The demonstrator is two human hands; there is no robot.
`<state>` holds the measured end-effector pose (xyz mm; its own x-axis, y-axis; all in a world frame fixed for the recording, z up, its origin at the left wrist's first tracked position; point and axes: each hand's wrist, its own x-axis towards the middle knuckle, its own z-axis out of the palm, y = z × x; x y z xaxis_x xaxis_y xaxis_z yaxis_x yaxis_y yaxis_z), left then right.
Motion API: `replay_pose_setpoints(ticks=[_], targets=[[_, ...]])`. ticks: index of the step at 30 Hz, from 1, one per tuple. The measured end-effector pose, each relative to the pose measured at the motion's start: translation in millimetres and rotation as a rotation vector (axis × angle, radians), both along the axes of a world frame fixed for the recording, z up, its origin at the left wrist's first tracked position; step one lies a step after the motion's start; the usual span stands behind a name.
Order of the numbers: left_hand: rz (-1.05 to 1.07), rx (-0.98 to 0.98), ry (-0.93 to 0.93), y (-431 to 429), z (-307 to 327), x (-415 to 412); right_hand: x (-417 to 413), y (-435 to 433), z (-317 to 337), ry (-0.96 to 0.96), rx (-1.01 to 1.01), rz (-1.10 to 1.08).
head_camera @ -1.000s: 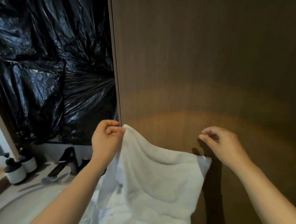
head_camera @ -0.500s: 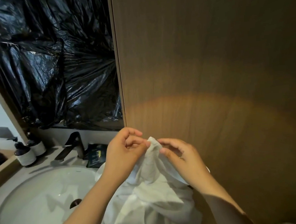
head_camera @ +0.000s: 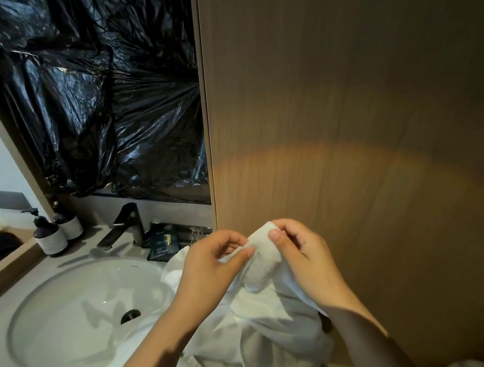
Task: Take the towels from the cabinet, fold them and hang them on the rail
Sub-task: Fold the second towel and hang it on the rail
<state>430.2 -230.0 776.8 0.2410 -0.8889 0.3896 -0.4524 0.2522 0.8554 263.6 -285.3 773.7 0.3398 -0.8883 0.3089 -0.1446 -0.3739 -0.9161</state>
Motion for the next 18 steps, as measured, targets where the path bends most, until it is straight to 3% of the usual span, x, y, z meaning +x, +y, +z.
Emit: replay_pose_setpoints(ticks=[6,18], targets=[[-0.082,0.020,-0.093,-2,-5,1,-3,0,18,-0.020,-0.134,-0.089],[-0.088,0.015,-0.140,-14,-16,6,-21,-27,89,0.166,-0.662,-0.246]])
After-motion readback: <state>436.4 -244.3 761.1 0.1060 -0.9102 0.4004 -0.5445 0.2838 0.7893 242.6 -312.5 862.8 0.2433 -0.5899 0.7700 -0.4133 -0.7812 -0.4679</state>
